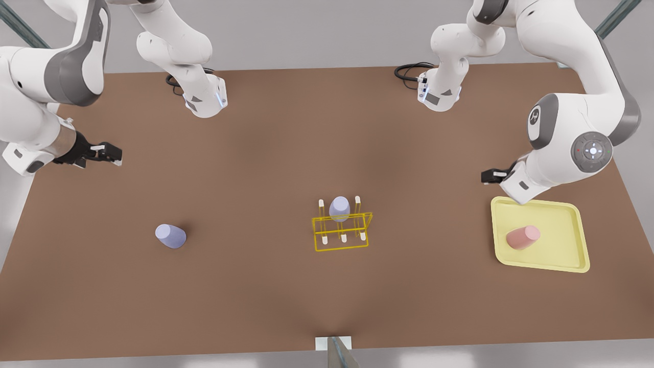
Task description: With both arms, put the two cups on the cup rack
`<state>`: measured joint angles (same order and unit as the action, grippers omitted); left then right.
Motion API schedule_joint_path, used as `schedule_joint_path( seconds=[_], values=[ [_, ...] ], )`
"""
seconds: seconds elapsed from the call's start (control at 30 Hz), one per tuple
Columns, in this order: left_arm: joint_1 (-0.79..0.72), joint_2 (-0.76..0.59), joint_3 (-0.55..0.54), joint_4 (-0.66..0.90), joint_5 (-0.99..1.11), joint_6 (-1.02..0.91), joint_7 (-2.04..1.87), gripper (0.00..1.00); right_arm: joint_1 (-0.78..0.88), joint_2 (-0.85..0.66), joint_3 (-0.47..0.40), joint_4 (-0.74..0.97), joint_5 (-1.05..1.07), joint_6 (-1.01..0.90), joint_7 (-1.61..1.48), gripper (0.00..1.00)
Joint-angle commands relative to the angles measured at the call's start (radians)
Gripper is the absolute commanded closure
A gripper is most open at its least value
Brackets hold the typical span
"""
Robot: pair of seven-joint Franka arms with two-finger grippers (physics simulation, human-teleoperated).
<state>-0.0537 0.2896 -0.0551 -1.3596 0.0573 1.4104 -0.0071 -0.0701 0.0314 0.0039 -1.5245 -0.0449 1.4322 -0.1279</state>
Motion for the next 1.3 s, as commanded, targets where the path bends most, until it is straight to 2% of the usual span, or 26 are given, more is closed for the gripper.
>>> schedule_joint_path(
  seconds=[0.0,0.07,0.1,0.13,0.23,0.33,0.47,0.73,1.07,1.27],
  values=[
    [0.0,-0.001,0.0,0.0,-0.001,0.038,-0.028,0.0,-0.016,-0.002,0.001,0.0,-0.004,0.037,-0.053,0.0],
    [0.0,-0.001,0.02,-0.003,-0.001,0.041,-0.033,0.0,-0.014,0.01,0.002,0.0,-0.009,0.037,-0.055,0.0],
    [0.003,0.032,0.108,-0.004,-0.051,0.054,-0.025,0.0,-0.011,0.08,0.002,0.01,-0.015,0.06,-0.07,0.0],
    [0.026,0.078,0.169,-0.007,-0.08,0.172,0.007,0.0,-0.01,0.217,0.002,0.076,-0.015,0.082,-0.07,0.0],
    [0.181,0.249,0.172,-0.009,-0.143,0.395,0.272,0.0,-0.011,0.369,0.002,0.087,-0.038,0.29,-0.068,0.0],
    [0.202,0.286,0.173,-0.067,-0.154,0.608,0.332,0.0,-0.01,0.45,0.004,0.073,-0.018,0.411,-0.065,0.0],
    [0.222,0.309,0.173,-0.148,-0.151,0.71,0.378,0.0,-0.007,0.44,0.01,-0.048,0.005,0.541,-0.065,0.0],
    [0.233,0.359,0.173,-0.19,-0.146,0.739,0.384,0.0,-0.005,0.444,0.011,-0.189,0.008,0.631,-0.067,0.0],
    [0.236,0.431,0.173,-0.22,-0.149,0.803,0.383,0.0,-0.002,0.524,0.011,-0.195,0.008,0.691,-0.067,0.0],
    [0.239,0.445,0.173,-0.222,-0.149,0.82,0.383,0.0,0.003,0.521,0.011,-0.276,0.01,0.847,-0.065,0.0]
  ],
)
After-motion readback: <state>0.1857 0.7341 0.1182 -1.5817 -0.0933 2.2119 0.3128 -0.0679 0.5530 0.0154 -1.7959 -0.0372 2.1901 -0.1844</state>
